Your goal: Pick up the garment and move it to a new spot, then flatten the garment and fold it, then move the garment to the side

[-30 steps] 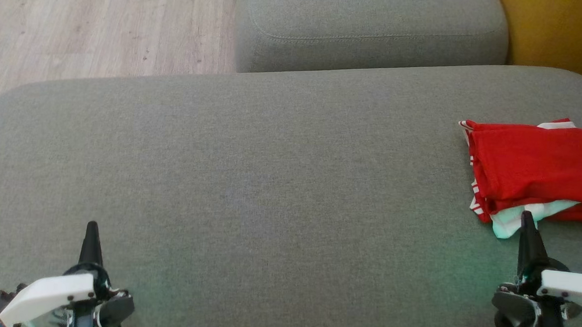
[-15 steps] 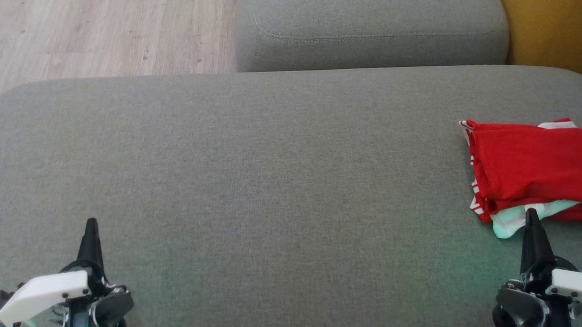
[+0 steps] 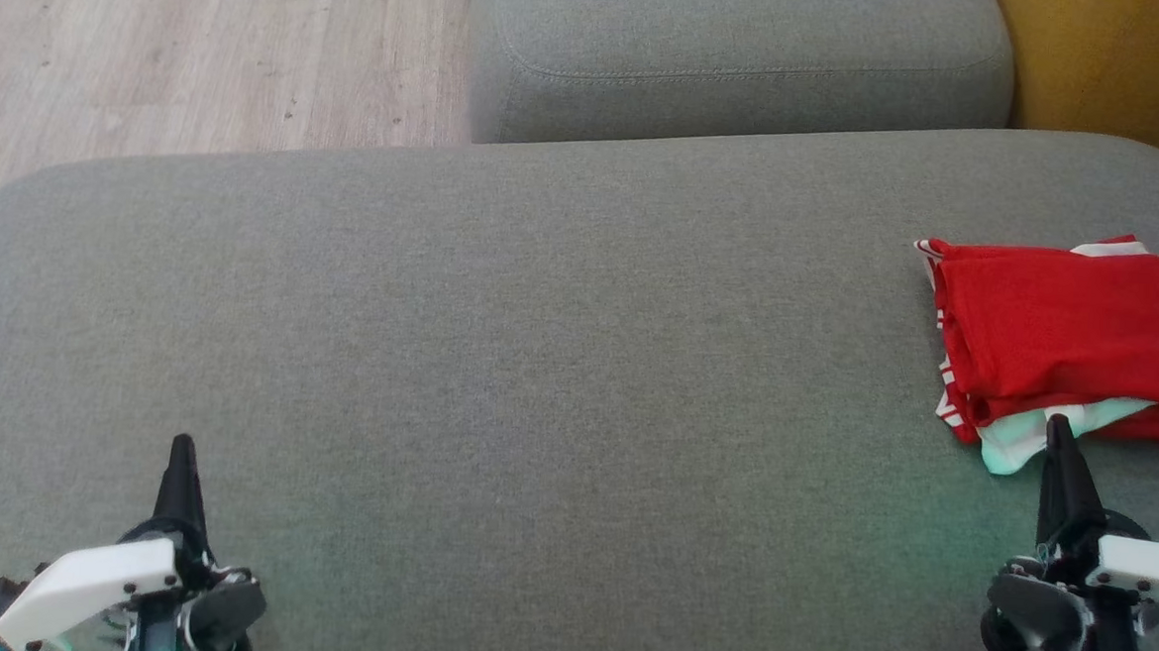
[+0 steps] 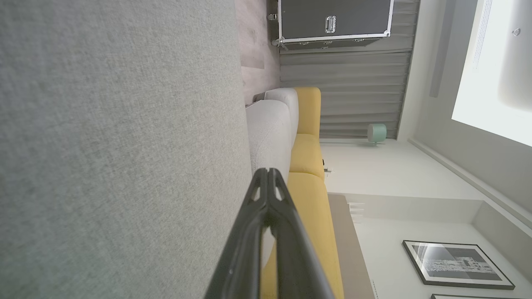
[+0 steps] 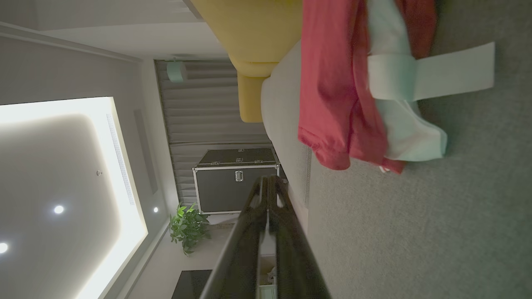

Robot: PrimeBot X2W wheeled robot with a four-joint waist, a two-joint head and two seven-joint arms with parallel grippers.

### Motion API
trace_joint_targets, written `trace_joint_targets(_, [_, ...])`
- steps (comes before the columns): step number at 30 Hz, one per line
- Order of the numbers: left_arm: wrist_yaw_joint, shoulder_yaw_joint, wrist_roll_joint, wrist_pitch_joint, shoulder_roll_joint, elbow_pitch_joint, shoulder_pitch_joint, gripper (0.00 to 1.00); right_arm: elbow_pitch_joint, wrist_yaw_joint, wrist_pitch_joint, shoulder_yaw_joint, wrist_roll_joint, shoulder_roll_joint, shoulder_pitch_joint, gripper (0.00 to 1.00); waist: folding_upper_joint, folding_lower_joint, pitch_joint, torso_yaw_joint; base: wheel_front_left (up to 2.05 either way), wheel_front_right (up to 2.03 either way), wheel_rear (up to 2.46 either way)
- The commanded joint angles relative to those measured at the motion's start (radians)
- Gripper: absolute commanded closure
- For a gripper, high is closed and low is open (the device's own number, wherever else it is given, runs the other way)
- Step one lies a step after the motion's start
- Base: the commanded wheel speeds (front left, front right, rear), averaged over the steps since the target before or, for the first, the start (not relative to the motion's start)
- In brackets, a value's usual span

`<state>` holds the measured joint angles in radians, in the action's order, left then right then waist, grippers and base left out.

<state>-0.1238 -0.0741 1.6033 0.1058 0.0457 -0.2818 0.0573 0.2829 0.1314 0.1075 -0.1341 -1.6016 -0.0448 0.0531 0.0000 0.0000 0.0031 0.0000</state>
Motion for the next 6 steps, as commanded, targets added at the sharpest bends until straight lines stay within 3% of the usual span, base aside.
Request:
trace_joint_targets(1, [-0.007,-0.04,0.005,0.007,0.004,0.036,0.051,1.0,-0.038,-0.001,0.006,0.02,-0.007,-0.005,0.055,1.0,0.0,0.0,0.0,0.0,0.0,0.0,0.0])
trace_joint_targets(6, [-0.007,-0.04,0.005,0.007,0.004,0.036,0.051,1.0,-0.038,-0.001,0.006,0.02,-0.007,-0.005,0.055,1.0,0.0,0.0,0.0,0.0,0.0,0.0,0.0])
